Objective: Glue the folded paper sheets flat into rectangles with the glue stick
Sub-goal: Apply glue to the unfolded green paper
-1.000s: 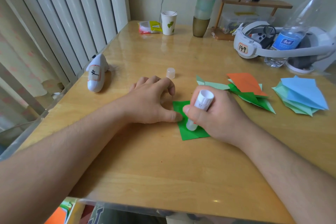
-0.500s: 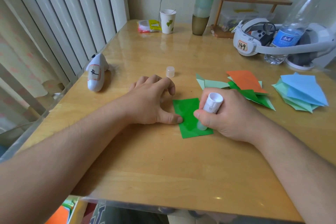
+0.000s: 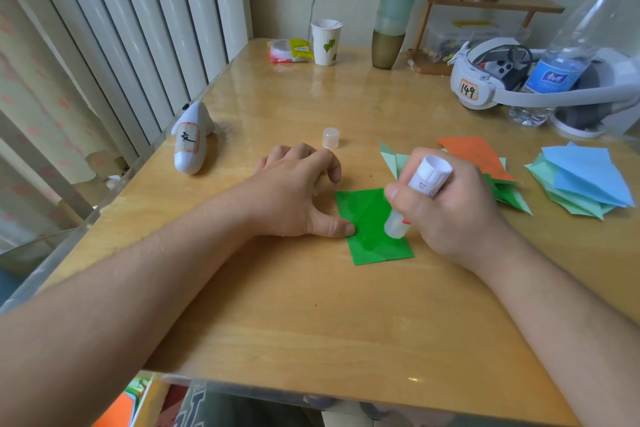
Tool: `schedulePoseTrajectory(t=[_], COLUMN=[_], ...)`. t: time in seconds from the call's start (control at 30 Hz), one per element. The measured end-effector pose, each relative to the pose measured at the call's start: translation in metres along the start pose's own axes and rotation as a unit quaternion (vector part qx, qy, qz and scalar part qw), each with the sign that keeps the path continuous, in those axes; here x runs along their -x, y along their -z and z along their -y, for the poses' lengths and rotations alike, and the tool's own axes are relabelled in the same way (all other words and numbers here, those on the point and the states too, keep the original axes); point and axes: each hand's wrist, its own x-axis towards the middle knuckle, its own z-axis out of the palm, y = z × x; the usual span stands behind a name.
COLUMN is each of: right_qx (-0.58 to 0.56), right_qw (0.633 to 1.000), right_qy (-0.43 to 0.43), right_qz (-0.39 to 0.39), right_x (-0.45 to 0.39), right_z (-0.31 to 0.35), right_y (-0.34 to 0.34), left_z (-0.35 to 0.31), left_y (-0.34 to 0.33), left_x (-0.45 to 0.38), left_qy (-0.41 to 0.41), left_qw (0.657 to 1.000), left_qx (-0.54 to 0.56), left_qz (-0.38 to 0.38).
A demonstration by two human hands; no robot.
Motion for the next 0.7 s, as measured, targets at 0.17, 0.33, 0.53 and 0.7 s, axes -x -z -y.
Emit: schedulePoseTrajectory(t=[0.17, 0.33, 0.53, 0.7], right_qx=[0.014, 0.048, 0.058, 0.064], right_qw=[0.993, 0.986, 0.987, 0.988], right_qy=[-0.011, -0.017, -0.032, -0.029], right_qz=[0.114, 0.160, 0.149, 0.135], right_x=[0.004, 0.004, 0.006, 0.006], right_z=[0.005, 0.010, 0.000, -0.008], right_y=[-0.013, -0.015, 0.003, 0.014], left_z=[-0.002, -0.001, 0.000, 0.001], left_y=[0.000, 0.000, -0.001, -0.001], left_x=[0.001, 0.002, 0.002, 0.002], left_qy=[0.000, 0.000, -0.005, -0.012], left_qw=[1.000, 1.000, 1.000, 1.000], left_qx=[-0.003, 0.000, 0.000, 0.003], left_qz=[-0.006, -0.006, -0.010, -0.008])
